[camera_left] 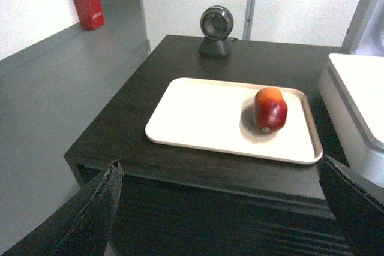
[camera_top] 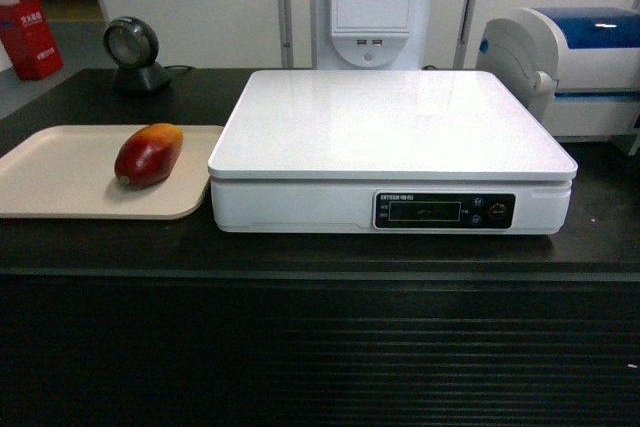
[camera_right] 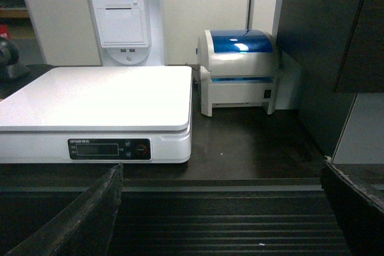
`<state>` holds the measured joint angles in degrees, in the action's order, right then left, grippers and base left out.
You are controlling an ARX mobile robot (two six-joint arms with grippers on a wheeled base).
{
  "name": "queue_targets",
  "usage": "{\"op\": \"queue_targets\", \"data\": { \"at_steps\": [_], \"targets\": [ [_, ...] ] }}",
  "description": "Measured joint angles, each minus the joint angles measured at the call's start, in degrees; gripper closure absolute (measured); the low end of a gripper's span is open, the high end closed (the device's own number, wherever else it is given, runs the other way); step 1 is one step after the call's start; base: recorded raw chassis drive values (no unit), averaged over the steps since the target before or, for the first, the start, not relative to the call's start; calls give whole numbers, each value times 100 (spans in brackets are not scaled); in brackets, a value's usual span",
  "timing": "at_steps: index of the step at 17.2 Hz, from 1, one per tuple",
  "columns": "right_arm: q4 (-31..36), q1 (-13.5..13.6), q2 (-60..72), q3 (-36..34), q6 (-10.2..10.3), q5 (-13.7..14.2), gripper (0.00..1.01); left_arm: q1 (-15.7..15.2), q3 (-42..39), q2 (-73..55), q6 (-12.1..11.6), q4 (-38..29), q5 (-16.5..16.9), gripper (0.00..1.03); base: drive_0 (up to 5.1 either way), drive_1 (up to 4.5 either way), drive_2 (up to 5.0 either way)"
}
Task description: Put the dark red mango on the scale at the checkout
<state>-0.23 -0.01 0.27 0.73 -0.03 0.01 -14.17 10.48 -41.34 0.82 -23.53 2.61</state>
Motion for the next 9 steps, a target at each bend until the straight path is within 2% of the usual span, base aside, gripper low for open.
{"op": "queue_targets", "data": {
  "at_steps": [3, 5, 6, 9],
  "targets": [
    [0, 0, 0, 0, 0, 0, 3, -179, 210, -822, -2, -634, 345, 5, 0, 0, 0],
    [2, 0, 0, 0, 0, 0, 3, -223, 767, -2323, -35, -1593, 852, 5, 0, 0, 0],
    [0, 0, 0, 0, 0, 0, 3, -219, 1145, -2997, -31, -1858, 1038, 5, 0, 0, 0],
    [0, 0, 0, 0, 0, -2, 3, 46, 2315, -4776, -24, -1908, 1373, 5, 0, 0, 0]
  ]
}}
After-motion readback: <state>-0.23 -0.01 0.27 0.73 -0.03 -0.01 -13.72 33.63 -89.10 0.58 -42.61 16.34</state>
